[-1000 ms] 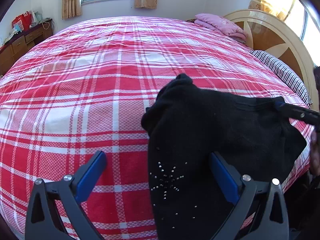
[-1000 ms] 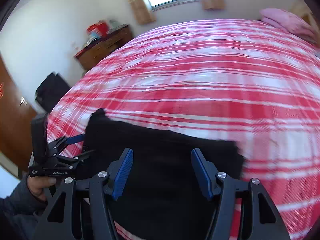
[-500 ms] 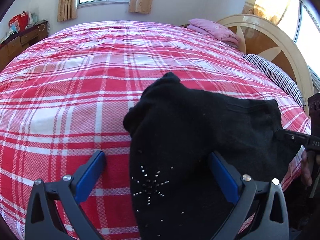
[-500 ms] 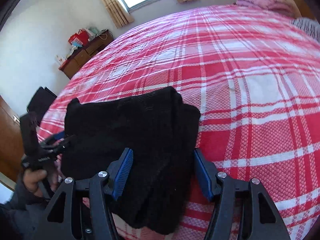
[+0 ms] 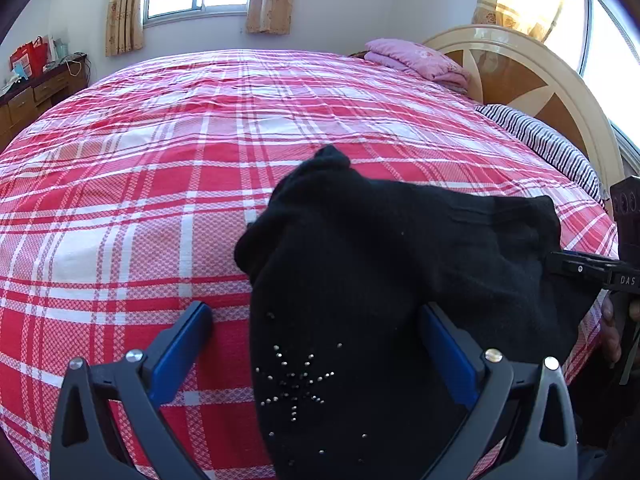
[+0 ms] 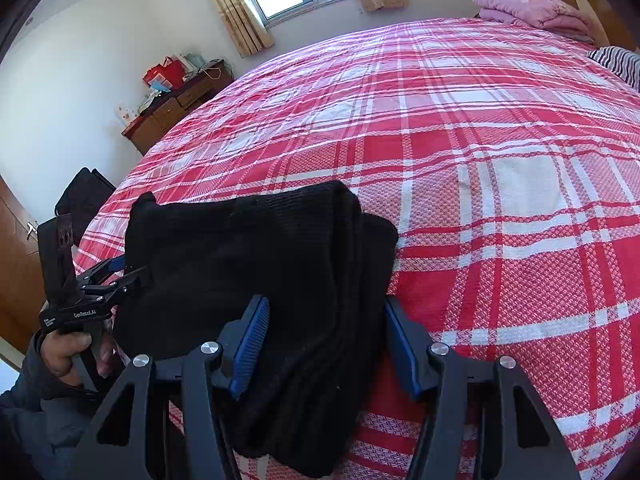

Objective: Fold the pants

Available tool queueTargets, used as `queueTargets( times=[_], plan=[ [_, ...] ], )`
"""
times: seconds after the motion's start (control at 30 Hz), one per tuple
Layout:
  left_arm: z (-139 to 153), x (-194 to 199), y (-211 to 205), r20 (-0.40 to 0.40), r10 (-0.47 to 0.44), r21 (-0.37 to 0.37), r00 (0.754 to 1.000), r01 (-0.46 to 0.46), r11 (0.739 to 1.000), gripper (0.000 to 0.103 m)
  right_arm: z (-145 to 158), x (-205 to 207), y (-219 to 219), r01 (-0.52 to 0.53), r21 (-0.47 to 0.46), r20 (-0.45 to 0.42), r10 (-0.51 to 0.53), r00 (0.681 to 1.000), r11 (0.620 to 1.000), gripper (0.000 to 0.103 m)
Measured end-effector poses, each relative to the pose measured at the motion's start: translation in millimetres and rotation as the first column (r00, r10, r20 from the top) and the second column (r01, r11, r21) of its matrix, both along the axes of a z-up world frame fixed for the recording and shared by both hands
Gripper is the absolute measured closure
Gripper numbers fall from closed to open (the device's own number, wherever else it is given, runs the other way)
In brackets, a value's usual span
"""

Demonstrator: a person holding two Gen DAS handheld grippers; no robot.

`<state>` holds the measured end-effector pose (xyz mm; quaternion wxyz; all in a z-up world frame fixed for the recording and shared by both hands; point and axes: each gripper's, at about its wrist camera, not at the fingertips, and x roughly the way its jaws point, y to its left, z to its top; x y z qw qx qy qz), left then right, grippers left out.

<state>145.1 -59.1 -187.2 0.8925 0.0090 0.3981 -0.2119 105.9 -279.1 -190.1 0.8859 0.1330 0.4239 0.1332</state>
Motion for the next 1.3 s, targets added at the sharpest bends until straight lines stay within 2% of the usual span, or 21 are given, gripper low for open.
queueTargets(
  times=[0.07, 0.1, 0.23, 0.3, 0.53, 0.6, 0.67, 0.73, 0.8, 0.87, 0.93, 1.0, 1.03, 1.07, 1.13, 1.17, 1.2, 1.23, 1.27, 1.3],
  plan=[
    [1.0, -0.2, 0.4, 0.000, 0.000, -0.005, 1.000, 0.000, 1.000, 0.001, 3.6, -2.3, 0.9, 0.015, 0.010, 0.013, -0.015, 1.000, 1.000, 0.045],
    [1.3, -0.4, 0.1, 0.000, -0.002, -0.008, 1.000, 0.002, 1.000, 0.002, 4.5, -3.4, 0.9, 0.010, 0.009, 0.020, -0.011, 1.000, 1.000, 0.050],
    [3.4, -2.2, -1.0, -0.002, -0.033, -0.034, 0.999, 0.033, 0.999, 0.016, 1.9, -2.0, -6.3, 0.019, 0.056, 0.008, -0.020, 1.000, 0.998, 0.058],
    [3.2, -2.5, -1.8, 0.000, -0.035, -0.034, 0.999, 0.035, 0.999, 0.016, 1.1, -2.1, -9.0, 0.021, 0.079, 0.006, -0.022, 1.000, 0.997, 0.060],
    [4.8, 3.9, 10.5, -0.033, -0.038, -0.114, 0.999, 0.034, 0.993, 0.017, 1.1, -2.4, -11.3, 0.024, 0.096, 0.001, -0.025, 1.000, 0.995, 0.063],
    [5.9, 3.1, 10.6, -0.031, -0.032, -0.109, 0.999, 0.029, 0.994, 0.017, 0.6, -2.4, -11.3, 0.024, 0.095, 0.000, -0.024, 1.000, 0.995, 0.063],
    [7.9, 0.0, 8.6, -0.009, -0.007, -0.052, 1.000, 0.006, 0.999, 0.017, 0.5, -2.7, -10.6, 0.021, 0.089, 0.001, -0.022, 1.000, 0.996, 0.063],
    [11.3, -1.8, 8.6, 0.012, 0.007, -0.035, 1.000, -0.007, 0.999, 0.019, 0.5, -3.0, -9.9, 0.020, 0.080, 0.003, -0.021, 1.000, 0.997, 0.063],
    [9.4, -1.0, 7.4, -0.005, -0.009, -0.041, 1.000, 0.009, 0.999, 0.033, 0.8, -3.2, -8.8, 0.021, 0.076, 0.004, -0.021, 1.000, 0.997, 0.063],
    [8.4, -1.9, 6.0, -0.032, -0.023, -0.086, 0.999, 0.020, 0.996, 0.052, 1.7, -4.0, -8.7, 0.026, 0.081, 0.007, -0.026, 1.000, 0.996, 0.063],
    [12.2, -6.7, -2.1, -0.007, -0.046, -0.052, 0.999, 0.045, 0.998, 0.062, 3.8, -7.0, -6.4, 0.028, 0.079, 0.017, -0.029, 0.999, 0.996, 0.065],
    [12.6, -8.0, -6.6, 0.014, -0.052, -0.013, 0.999, 0.052, 0.999, 0.061, 2.5, -6.5, -6.1, 0.026, 0.076, 0.016, -0.027, 0.999, 0.997, 0.065],
    [11.3, -6.8, -3.9, 0.011, -0.040, -0.022, 0.999, 0.040, 0.999, 0.052, 1.4, -6.0, -7.7, 0.027, 0.086, 0.012, -0.028, 1.000, 0.996, 0.065],
    [9.4, -3.7, 1.2, 0.001, -0.018, -0.040, 1.000, 0.018, 0.999, 0.040, 0.9, -5.6, -9.1, 0.026, 0.096, 0.009, -0.028, 1.000, 0.995, 0.065],
    [6.0, 1.7, 11.0, -0.019, 0.010, -0.074, 1.000, -0.011, 0.997, 0.033, 1.9, -5.8, -9.1, 0.025, 0.095, 0.013, -0.026, 1.000, 0.995, 0.066],
    [3.6, 3.8, 15.1, -0.039, -0.001, -0.114, 0.999, -0.004, 0.993, 0.041, 2.5, -6.2, -8.2, 0.024, 0.093, 0.016, -0.026, 1.000, 0.995, 0.067],
    [3.4, 3.3, 16.0, -0.044, -0.020, -0.144, 0.999, 0.014, 0.989, 0.053, 3.6, -7.0, -7.4, 0.023, 0.096, 0.021, -0.025, 0.999, 0.995, 0.071],
    [3.9, 2.2, 15.6, -0.056, -0.057, -0.180, 0.997, 0.046, 0.983, 0.077, 6.7, -8.7, -6.1, 0.014, 0.106, 0.035, -0.017, 0.999, 0.994, 0.074],
    [7.9, 0.5, 15.1, -0.051, -0.066, -0.198, 0.996, 0.055, 0.979, 0.085, 10.0, -10.1, -4.7, 0.007, 0.105, 0.048, -0.012, 0.999, 0.994, 0.075],
    [10.1, -0.4, 14.5, -0.043, -0.064, -0.190, 0.997, 0.055, 0.980, 0.085, 15.0, -12.3, -2.3, -0.002, 0.099, 0.066, -0.005, 0.998, 0.995, 0.076]
  ],
)
